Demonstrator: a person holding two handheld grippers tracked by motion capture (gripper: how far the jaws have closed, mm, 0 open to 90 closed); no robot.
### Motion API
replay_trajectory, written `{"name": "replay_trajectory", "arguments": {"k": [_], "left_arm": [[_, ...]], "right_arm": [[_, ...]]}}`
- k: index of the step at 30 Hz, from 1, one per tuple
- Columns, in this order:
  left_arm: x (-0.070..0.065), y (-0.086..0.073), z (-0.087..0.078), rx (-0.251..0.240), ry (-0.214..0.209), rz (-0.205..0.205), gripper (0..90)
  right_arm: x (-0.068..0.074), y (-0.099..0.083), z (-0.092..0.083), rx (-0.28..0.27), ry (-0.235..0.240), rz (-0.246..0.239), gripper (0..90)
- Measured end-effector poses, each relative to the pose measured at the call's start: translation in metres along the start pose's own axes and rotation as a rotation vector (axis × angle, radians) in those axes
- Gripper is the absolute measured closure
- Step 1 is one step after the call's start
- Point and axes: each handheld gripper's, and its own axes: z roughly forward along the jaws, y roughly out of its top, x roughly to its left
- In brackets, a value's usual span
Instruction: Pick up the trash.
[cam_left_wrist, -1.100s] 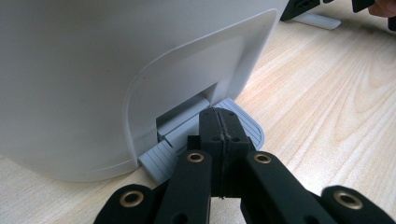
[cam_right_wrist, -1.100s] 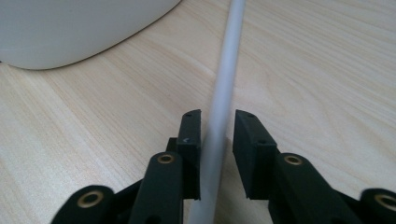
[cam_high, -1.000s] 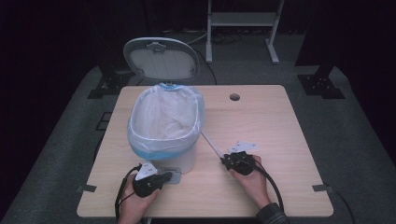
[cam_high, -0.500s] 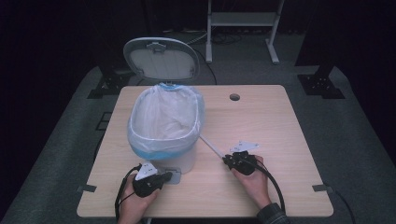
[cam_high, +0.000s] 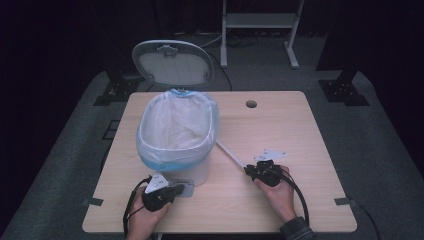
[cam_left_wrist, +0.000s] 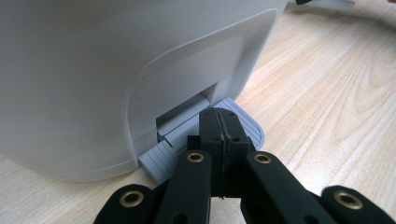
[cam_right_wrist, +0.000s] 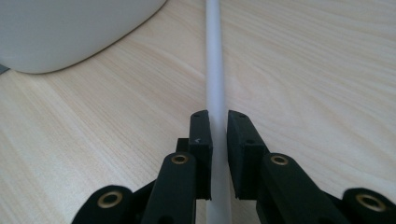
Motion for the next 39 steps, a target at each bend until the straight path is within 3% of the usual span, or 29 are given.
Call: {"name": "replay_trajectory", "arguments": {"k": [4,11,22,33,39], "left_arm": [[0.0,0.0,0.0,0.0,-0.001,-0.002,90.0],[0.0,0.0,0.0,0.0,0.0,0.0,90.0],[0.0,0.0,0.0,0.0,-0.001,0.0,90.0],[0.0,0.0,0.0,0.0,-0.001,0.001,90.0],[0.0,0.0,0.0,0.0,-0.001,0.001,90.0]], "right_arm": [[-0.007,0.001,-0.01,-0.024,0.032,0.034,79.8],[-0.012,0.004,-0.022,-0.045,0.04,0.045,80.0],[-0.017,0.009,-0.044,-0.085,0.045,0.027,80.0],[-0.033,0.014,-0.082,-0.162,0.047,0.031,80.1],[-0.039,0.016,-0.093,-0.18,0.053,0.027,80.1]]}}
